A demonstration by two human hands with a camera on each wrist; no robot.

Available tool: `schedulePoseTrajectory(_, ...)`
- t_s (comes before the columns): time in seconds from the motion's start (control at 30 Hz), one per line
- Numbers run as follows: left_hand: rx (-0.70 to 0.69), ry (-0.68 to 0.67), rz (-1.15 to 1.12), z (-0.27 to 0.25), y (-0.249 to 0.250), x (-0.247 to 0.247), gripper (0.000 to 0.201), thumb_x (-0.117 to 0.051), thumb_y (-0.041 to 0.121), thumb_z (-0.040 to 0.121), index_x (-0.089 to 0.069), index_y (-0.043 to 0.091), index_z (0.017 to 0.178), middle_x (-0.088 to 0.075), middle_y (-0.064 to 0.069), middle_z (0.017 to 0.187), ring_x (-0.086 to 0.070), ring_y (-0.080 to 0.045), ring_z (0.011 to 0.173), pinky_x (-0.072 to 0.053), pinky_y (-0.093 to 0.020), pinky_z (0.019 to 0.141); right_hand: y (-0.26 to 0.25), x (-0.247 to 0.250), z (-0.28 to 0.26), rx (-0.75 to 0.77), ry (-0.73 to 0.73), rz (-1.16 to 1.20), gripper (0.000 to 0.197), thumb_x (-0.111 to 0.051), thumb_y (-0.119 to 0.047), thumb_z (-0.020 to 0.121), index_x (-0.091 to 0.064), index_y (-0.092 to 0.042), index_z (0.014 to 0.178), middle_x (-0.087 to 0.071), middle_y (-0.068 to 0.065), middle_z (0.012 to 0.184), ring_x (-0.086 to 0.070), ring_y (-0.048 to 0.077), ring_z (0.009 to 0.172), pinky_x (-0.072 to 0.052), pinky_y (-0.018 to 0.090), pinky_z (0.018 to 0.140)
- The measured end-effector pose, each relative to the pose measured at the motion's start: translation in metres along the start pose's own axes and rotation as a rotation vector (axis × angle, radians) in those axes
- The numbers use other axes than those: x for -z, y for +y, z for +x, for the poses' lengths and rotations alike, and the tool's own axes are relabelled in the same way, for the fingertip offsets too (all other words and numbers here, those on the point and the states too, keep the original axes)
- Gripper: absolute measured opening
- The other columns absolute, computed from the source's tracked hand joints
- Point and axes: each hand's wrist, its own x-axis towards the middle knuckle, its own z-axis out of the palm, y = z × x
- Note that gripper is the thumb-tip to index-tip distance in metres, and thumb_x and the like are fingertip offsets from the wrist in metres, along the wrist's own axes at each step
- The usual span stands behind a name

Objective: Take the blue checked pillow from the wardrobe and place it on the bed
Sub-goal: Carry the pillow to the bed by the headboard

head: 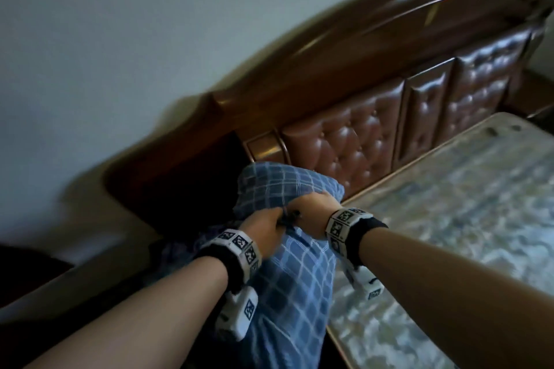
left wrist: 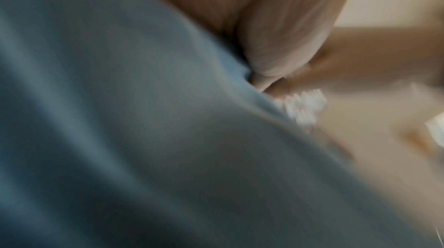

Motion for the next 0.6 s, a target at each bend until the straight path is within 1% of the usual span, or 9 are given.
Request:
schedulePoseTrajectory(0.03, -0.013, -0.051, -0.003, 0.001, 0.005, -0.011, 0.022, -0.047, 0.022, 0.093, -0.065, 0.023, 0.106, -0.072, -0.008, 0.096, -0.067, -0.031, 0.087, -0.052, -0.035, 0.075, 0.007, -0.004, -0.007, -0.003, -0.026, -0.013, 0.020, -0.052, -0.026, 0.096, -0.067, -0.033, 0.107, -0.070, -0.005, 0.108, -0.063, 0.022, 0.104, -0.044, 0.037, 0.098)
schedulePoseTrajectory(0.1, -0.048, -0.142, 0.021, -0.001, 0.018, -0.029, 0.019, -0.042, 0.022, 0.098, -0.060, 0.022, 0.104, -0.069, -0.010, 0.095, -0.063, -0.029, 0.077, -0.043, -0.030, 0.065, 0.019, -0.011, -0.020, -0.019, -0.071, -0.029, 0.020, -0.054, -0.026, 0.096, -0.068, -0.031, 0.109, -0.070, -0.005, 0.110, -0.062, 0.022, 0.106, -0.044, 0.037, 0.099)
schedulePoseTrajectory(0.17, -0.095, -0.190, 0.020, -0.002, 0.032, -0.041, 0.015, -0.040, 0.022, 0.100, -0.053, 0.023, 0.095, -0.066, -0.014, 0.093, -0.060, -0.030, 0.074, -0.038, -0.030, 0.062, 0.030, -0.016, -0.032, -0.056, -0.102, -0.043, 0.019, -0.056, -0.023, 0.096, -0.069, -0.027, 0.110, -0.070, -0.002, 0.111, -0.063, 0.023, 0.107, -0.045, 0.036, 0.096)
schedulePoseTrajectory(0.23, -0.136, -0.196, 0.017, -0.001, 0.046, -0.051, 0.015, -0.041, 0.023, 0.100, -0.055, 0.022, 0.098, -0.067, -0.016, 0.096, -0.063, -0.035, 0.081, -0.045, -0.035, 0.066, 0.042, -0.019, -0.045, -0.121, -0.123, -0.032, 0.021, -0.054, -0.019, 0.097, -0.069, -0.024, 0.111, -0.069, 0.001, 0.114, -0.063, 0.025, 0.108, -0.047, 0.036, 0.091)
schedulePoseTrajectory(0.3, -0.176, -0.174, 0.010, 0.004, 0.058, -0.059, 0.020, -0.045, 0.022, 0.099, -0.061, 0.019, 0.112, -0.068, -0.017, 0.101, -0.064, -0.037, 0.088, -0.051, -0.040, 0.075, 0.056, -0.021, -0.057, -0.187, -0.128, -0.023, 0.028, -0.053, -0.015, 0.097, -0.067, -0.024, 0.119, -0.067, 0.001, 0.121, -0.063, 0.025, 0.111, -0.051, 0.036, 0.087)
schedulePoseTrajectory(0.4, -0.235, -0.152, 0.065, 0.014, 0.074, -0.073, 0.025, -0.049, 0.020, 0.096, -0.059, 0.017, 0.118, -0.069, -0.021, 0.105, -0.065, -0.039, 0.094, -0.053, -0.043, 0.082, 0.081, -0.029, -0.072, -0.279, -0.087, 0.054, 0.026, -0.057, -0.022, 0.094, -0.068, -0.028, 0.117, -0.068, 0.001, 0.122, -0.064, 0.027, 0.113, -0.053, 0.039, 0.091)
schedulePoseTrajectory(0.47, -0.232, -0.149, 0.083, 0.025, 0.085, -0.085, 0.022, -0.048, 0.022, 0.096, -0.057, 0.018, 0.115, -0.069, -0.021, 0.103, -0.065, -0.040, 0.093, -0.053, -0.044, 0.080, 0.096, -0.033, -0.080, -0.338, -0.053, 0.123, 0.021, -0.059, -0.025, 0.091, -0.071, -0.026, 0.108, -0.071, 0.004, 0.114, -0.067, 0.028, 0.108, -0.055, 0.042, 0.090)
schedulePoseTrajectory(0.5, -0.228, -0.151, 0.089, 0.032, 0.091, -0.093, 0.021, -0.047, 0.021, 0.095, -0.058, 0.016, 0.113, -0.069, -0.021, 0.103, -0.065, -0.040, 0.094, -0.052, -0.044, 0.079, 0.104, -0.035, -0.083, -0.370, -0.039, 0.139, 0.020, -0.058, -0.025, 0.091, -0.072, -0.025, 0.105, -0.072, 0.003, 0.109, -0.068, 0.028, 0.103, -0.056, 0.040, 0.087)
schedulePoseTrajectory(0.6, -0.217, -0.122, 0.119, 0.055, 0.111, -0.117, 0.021, -0.046, 0.017, 0.093, -0.060, 0.015, 0.109, -0.067, -0.018, 0.110, -0.063, -0.040, 0.104, -0.049, -0.046, 0.087, 0.134, -0.043, -0.087, -0.452, -0.012, 0.161, 0.018, -0.054, -0.018, 0.094, -0.072, -0.020, 0.099, -0.069, 0.003, 0.094, -0.063, 0.025, 0.082, -0.050, 0.031, 0.070)
